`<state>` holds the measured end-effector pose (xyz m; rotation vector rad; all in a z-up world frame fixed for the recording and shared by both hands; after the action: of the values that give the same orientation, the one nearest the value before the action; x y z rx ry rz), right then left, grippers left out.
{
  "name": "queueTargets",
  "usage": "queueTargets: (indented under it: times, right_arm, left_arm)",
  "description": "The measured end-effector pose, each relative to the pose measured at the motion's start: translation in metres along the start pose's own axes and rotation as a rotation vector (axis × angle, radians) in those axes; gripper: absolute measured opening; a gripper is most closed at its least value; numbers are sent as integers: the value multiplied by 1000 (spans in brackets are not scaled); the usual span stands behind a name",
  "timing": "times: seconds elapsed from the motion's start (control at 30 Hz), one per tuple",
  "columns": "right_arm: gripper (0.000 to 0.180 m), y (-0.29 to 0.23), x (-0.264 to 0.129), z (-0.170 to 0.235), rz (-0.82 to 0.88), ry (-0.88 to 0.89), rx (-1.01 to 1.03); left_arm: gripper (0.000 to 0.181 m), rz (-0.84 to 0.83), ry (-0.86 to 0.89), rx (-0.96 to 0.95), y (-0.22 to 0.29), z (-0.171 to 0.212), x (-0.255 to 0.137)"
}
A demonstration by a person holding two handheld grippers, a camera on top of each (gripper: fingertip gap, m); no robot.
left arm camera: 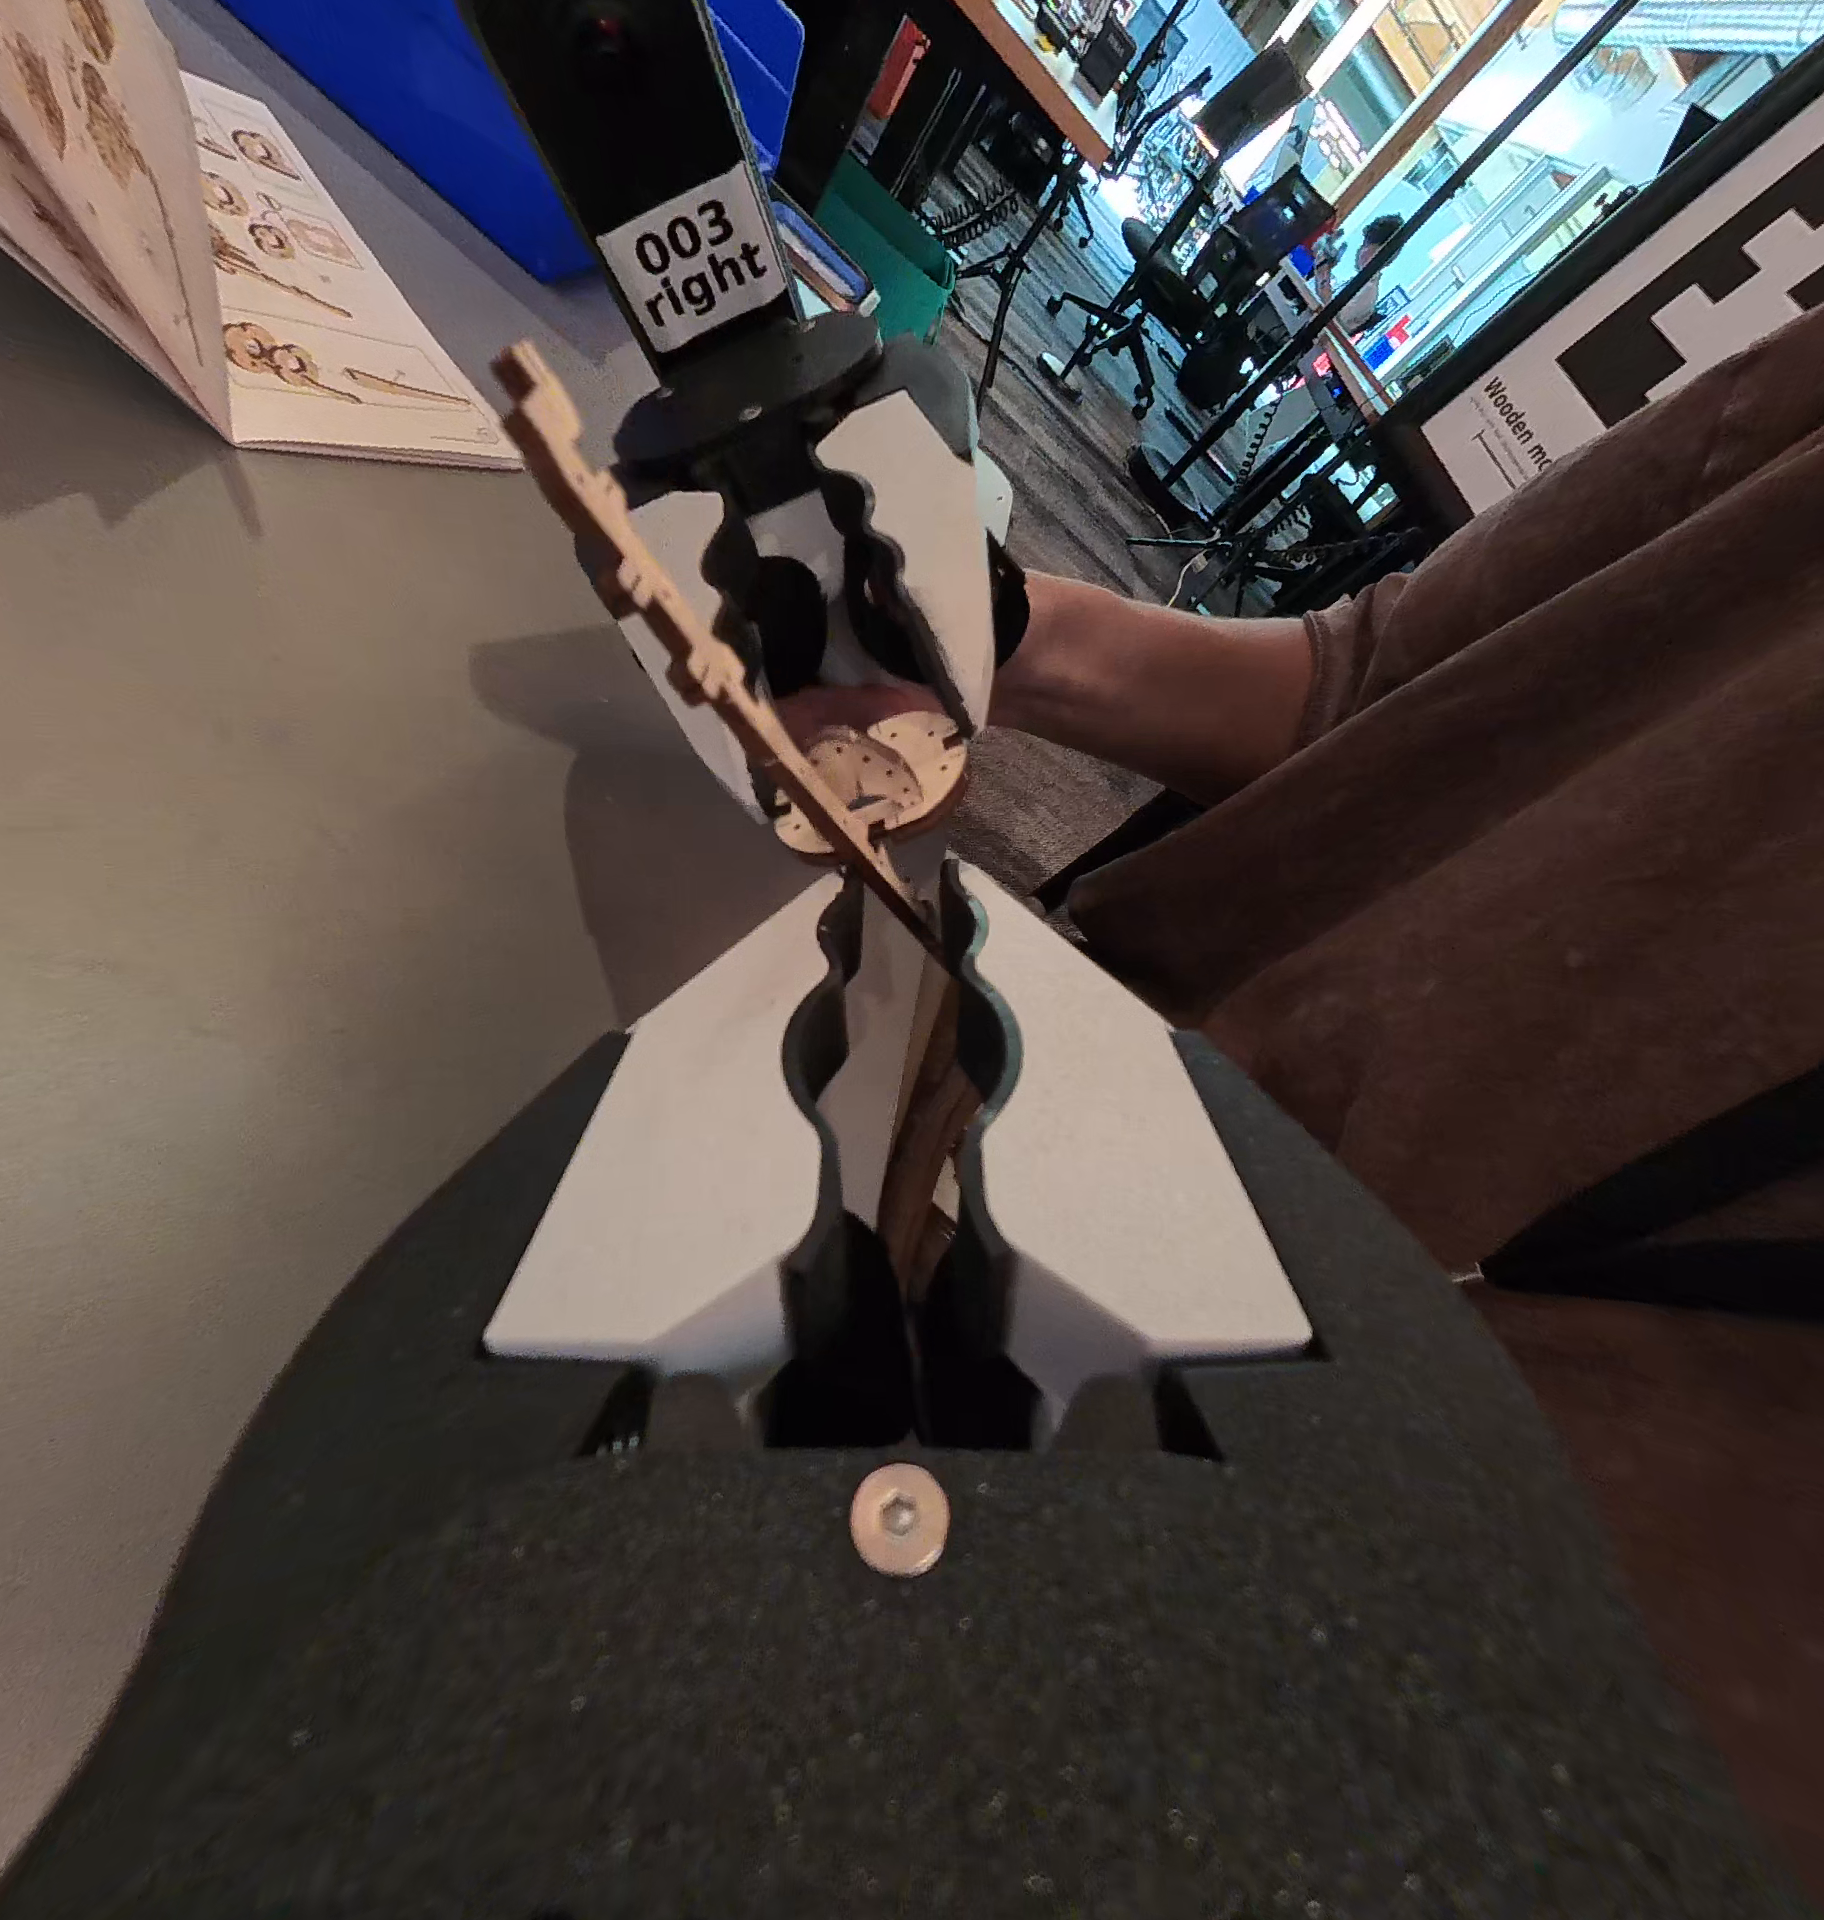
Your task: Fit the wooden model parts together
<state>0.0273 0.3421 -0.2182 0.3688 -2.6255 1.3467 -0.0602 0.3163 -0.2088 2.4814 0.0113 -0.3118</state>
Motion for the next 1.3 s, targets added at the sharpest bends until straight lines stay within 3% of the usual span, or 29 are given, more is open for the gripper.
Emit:
queueTargets:
  times: [0.5, 0.67, 0.77, 0.97, 1.17, 1.3]
  right_arm:
    - [33, -5, -1, -1, 117, -61, -113]
    - [34, -6, -14, -3, 272, -258, -238]
    - [34, -7, -23, -9, 302, -224, -254]
    - [33, 0, -40, -12, 212, -53, -146]
    - [33, 12, -43, -9, 256, -84, -147]
    - [34, 17, -41, -6, 310, -148, -167]
  left_arm:
    - [1, -12, -54, -3, -3, 6, 8]
    - [1, 11, -175, 15, -14, 8, 24]
    - [1, 31, -176, 13, -21, 1, 32]
    - [12, 0, -215, 95, -26, -8, 41]
    - [30, -86, -253, 106, -43, 5, 32]
    - [31, -128, -246, 123, -51, 6, 14]
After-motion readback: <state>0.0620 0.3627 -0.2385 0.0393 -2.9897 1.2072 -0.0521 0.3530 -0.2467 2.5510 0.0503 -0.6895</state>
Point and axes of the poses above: each gripper's, where its closed fingertips meet, x out along the fingers, z out of its underside, y = z × x across the jaws, the point moved 5 cm from there along -x, back along the fingers, and after that the axes turned 7 degrees about y, right-handed, at the moved point
